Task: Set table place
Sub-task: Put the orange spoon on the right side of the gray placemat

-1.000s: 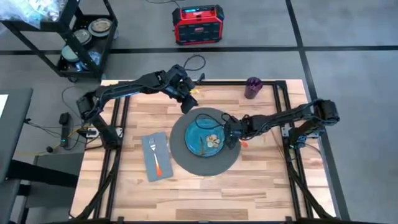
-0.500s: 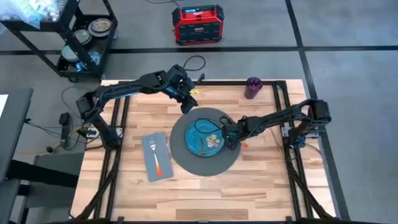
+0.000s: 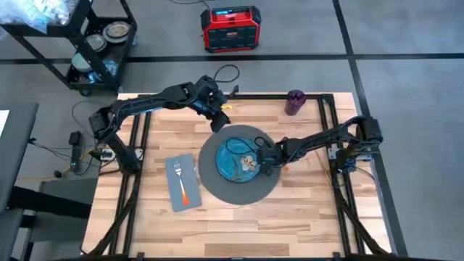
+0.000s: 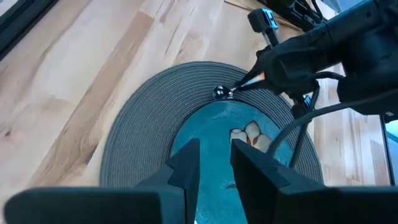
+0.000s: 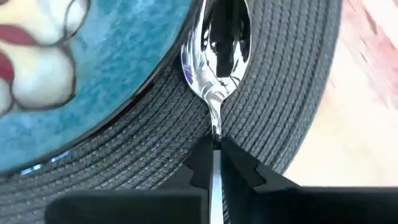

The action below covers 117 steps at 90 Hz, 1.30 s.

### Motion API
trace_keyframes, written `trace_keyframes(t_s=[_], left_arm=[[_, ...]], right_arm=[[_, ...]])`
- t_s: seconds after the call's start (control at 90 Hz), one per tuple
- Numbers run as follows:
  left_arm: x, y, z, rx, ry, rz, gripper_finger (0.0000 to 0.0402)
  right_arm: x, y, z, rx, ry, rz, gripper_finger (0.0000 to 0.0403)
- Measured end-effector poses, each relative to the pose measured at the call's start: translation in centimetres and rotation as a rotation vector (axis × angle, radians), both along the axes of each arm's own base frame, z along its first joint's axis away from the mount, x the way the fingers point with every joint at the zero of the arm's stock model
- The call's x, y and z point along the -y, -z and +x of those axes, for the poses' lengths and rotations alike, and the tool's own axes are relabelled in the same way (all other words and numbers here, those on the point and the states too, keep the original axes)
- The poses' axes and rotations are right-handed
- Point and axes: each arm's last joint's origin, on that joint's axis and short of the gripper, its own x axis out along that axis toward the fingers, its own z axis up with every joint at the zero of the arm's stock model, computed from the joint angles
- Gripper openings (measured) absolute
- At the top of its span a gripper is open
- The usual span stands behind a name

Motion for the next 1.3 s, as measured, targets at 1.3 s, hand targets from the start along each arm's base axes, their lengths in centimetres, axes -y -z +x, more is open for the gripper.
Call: trace_keyframes(t_s=[1.3], left_arm=[[-0.2,-0.3,0.3,0.048,0.006,0.033,0.0075]], right_arm=[[-1.9,-0.1,0.9,0.289,0.609,0.136,0.0008]])
